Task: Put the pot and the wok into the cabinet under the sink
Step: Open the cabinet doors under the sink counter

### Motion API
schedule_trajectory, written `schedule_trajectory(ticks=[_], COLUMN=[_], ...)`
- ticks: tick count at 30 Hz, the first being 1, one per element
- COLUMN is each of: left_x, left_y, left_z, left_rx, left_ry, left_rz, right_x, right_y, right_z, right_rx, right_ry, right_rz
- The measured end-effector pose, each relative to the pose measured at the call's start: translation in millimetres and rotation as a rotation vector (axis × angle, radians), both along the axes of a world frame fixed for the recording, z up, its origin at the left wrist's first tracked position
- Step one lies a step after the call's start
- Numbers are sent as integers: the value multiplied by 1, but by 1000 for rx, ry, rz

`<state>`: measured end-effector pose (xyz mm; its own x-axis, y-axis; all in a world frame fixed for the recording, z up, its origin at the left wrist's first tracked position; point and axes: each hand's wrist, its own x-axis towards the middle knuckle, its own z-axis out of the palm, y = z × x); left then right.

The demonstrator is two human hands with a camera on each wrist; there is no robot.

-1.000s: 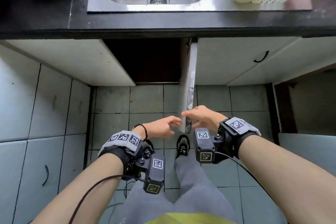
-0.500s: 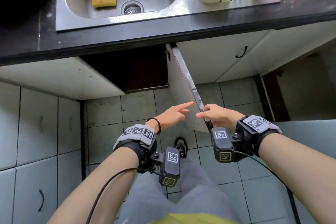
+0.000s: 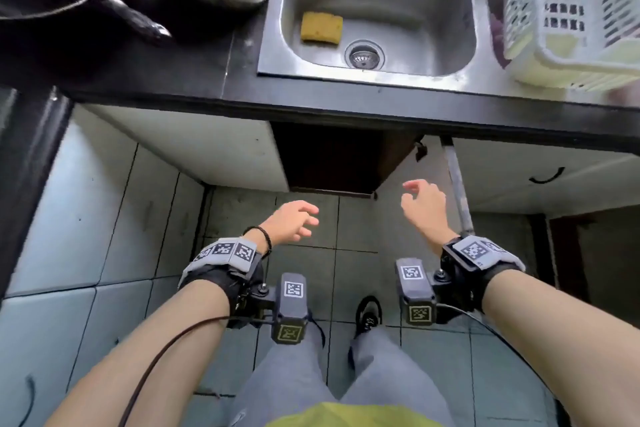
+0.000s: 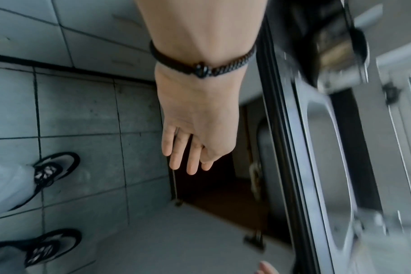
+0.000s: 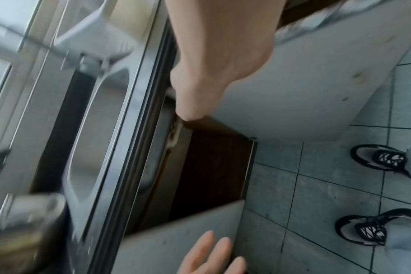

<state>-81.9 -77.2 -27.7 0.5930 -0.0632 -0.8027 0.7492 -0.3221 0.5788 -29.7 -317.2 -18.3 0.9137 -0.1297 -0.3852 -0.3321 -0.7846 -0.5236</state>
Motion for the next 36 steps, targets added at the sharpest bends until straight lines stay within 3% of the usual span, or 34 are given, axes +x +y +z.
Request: schedule_trajectory(ticks=[5,12,20,29,36], left_x=[2,14,63,102,81], left_y=[86,144,153,147,144], left_z=[12,8,-6,-25,-28], left_rx=[39,-4,-70,-80,-212], left_ry=[-38,-58,27,1,-12], left_rz=[343,648,761,769,787], right_x=[26,62,113,128,106], right_y=[88,186,241,230,237], right_z=[-20,-16,-35,-40,-39], right_rx=[195,378,326,212,381], right_ry=[361,518,551,622,499], right_rz=[193,233,288,312,356])
